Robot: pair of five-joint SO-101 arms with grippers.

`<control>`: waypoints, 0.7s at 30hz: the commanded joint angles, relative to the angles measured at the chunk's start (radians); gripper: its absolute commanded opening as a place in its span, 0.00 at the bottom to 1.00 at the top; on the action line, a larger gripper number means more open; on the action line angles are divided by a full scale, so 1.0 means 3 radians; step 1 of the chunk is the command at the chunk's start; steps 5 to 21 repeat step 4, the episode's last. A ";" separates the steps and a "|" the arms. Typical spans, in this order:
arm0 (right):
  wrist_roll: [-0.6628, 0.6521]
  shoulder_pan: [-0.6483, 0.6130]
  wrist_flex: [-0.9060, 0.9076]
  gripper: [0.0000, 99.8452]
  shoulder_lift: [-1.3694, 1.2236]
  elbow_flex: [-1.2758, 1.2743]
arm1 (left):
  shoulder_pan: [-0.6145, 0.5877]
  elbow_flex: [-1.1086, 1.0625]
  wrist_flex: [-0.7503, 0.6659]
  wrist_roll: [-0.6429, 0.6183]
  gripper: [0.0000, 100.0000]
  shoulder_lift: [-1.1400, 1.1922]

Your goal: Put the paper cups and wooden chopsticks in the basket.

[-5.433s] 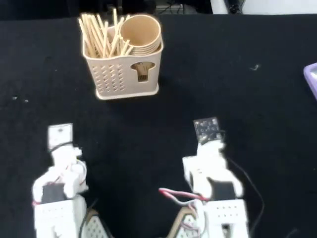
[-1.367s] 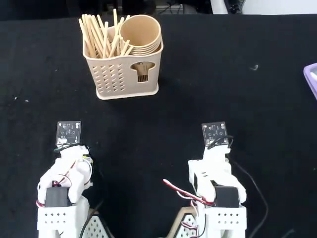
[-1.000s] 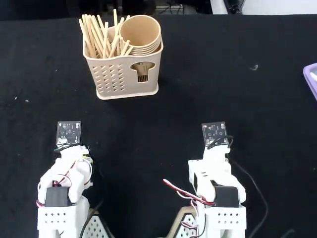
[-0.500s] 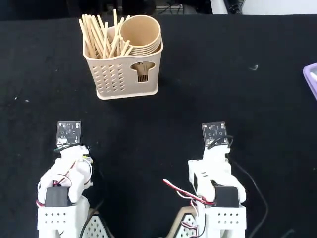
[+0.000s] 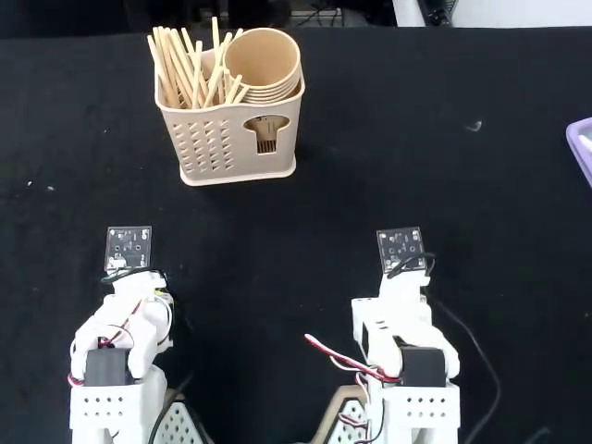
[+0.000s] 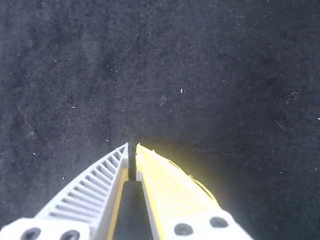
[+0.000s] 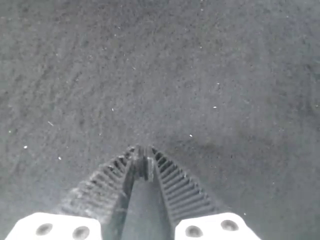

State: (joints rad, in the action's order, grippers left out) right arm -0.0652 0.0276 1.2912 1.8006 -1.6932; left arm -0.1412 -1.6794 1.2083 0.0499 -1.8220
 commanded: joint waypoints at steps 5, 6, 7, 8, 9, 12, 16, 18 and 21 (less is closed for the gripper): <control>-0.0010 0.0026 0.0026 0.01 0.0253 0.0023 | 0.0013 -0.0069 -0.0036 -0.0020 0.03 0.0005; -0.0010 0.0026 0.0026 0.01 0.0253 0.0023 | 0.0013 -0.0069 -0.0036 -0.0020 0.03 0.0005; -0.0010 0.0026 0.0026 0.01 0.0253 0.0023 | 0.0013 -0.0069 -0.0036 -0.0020 0.03 0.0005; -0.0010 0.0026 0.0026 0.01 0.0253 0.0023 | 0.0013 -0.0069 -0.0036 -0.0020 0.03 0.0005; -0.0010 0.0026 0.0026 0.01 0.0253 0.0023 | 0.0013 -0.0069 -0.0036 -0.0020 0.03 0.0005; -0.0010 0.0026 0.0026 0.01 0.0253 0.0023 | 0.0013 -0.0069 -0.0036 -0.0020 0.03 0.0005; -0.0010 0.0026 0.0026 0.01 0.0253 0.0023 | 0.0013 -0.0069 -0.0036 -0.0020 0.03 0.0005; -0.0010 0.0026 0.0026 0.01 0.0253 0.0023 | 0.0013 -0.0069 -0.0036 -0.0020 0.03 0.0005; -0.0010 0.0026 0.0026 0.01 0.0253 0.0023 | 0.0013 -0.0069 -0.0036 -0.0020 0.03 0.0005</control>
